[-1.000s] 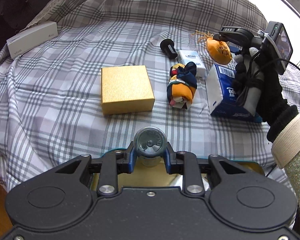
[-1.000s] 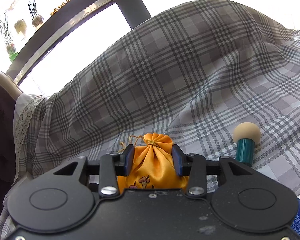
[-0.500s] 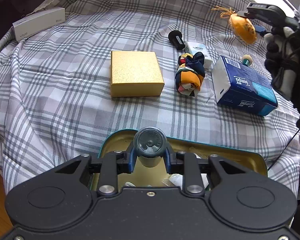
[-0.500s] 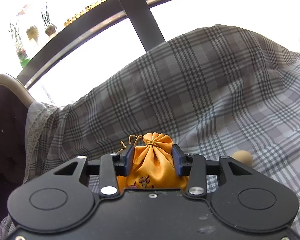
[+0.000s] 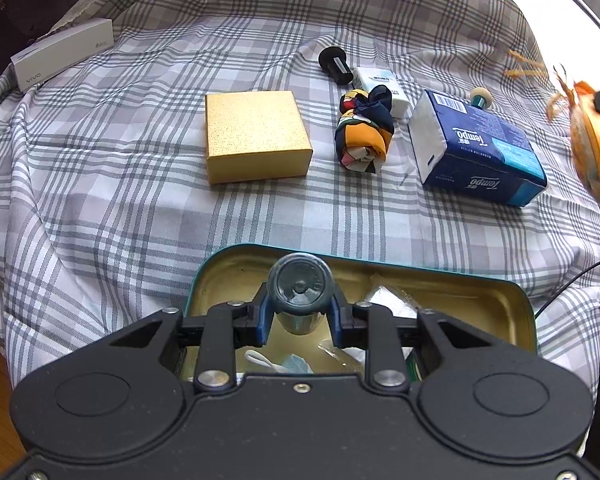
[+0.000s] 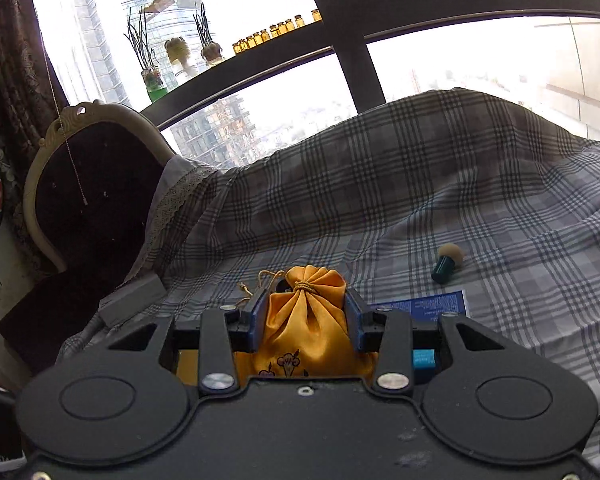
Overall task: Organize soft objects
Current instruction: 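Carry the bottle and orange pouch over the gold tray and open both tools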
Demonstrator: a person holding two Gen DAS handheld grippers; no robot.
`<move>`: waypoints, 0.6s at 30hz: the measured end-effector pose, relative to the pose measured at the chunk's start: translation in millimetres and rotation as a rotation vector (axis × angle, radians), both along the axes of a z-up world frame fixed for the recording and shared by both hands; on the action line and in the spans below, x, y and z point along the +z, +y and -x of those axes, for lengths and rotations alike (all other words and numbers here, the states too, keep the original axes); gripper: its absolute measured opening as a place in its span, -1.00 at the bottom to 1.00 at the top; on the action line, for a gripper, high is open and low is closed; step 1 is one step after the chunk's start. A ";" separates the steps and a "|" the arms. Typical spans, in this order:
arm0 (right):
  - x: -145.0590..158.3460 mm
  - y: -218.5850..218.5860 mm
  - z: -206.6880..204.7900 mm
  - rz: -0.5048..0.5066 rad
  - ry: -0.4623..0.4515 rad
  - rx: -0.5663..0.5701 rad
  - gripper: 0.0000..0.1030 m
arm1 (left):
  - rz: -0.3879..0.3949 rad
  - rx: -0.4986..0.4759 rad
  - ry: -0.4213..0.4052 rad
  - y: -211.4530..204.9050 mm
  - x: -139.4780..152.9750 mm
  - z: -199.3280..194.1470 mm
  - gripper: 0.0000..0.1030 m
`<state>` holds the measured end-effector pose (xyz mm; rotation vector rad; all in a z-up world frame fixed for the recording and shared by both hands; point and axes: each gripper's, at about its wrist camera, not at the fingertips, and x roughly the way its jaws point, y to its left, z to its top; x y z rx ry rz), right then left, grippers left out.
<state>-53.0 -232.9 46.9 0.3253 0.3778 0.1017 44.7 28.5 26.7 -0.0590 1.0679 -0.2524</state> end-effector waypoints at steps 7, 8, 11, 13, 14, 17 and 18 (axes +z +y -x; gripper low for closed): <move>-49.4 0.8 64.8 -0.054 0.115 -0.102 -0.23 | -0.009 -0.010 0.023 -2.3 -3.7 7.6 -0.48; -53.0 1.2 69.4 -0.058 0.128 -0.106 -0.23 | -0.013 -0.012 0.022 -2.7 -3.4 8.4 -0.48; -61.1 4.2 80.9 -0.060 0.153 -0.097 -0.23 | -0.023 -0.013 0.008 -3.3 -1.0 10.7 -0.47; -63.3 7.5 85.3 -0.053 0.160 -0.082 -0.23 | -0.026 -0.006 0.000 -3.0 1.4 11.4 -0.41; -63.6 8.7 86.5 -0.047 0.158 -0.078 -0.23 | -0.024 -0.005 -0.002 -2.7 2.1 11.7 -0.36; -61.4 12.8 84.8 -0.028 0.155 -0.061 -0.23 | -0.025 0.000 0.006 -2.2 2.0 11.9 -0.34; -60.6 14.1 83.2 -0.023 0.153 -0.056 -0.23 | -0.029 0.000 0.009 -2.2 1.7 12.1 -0.34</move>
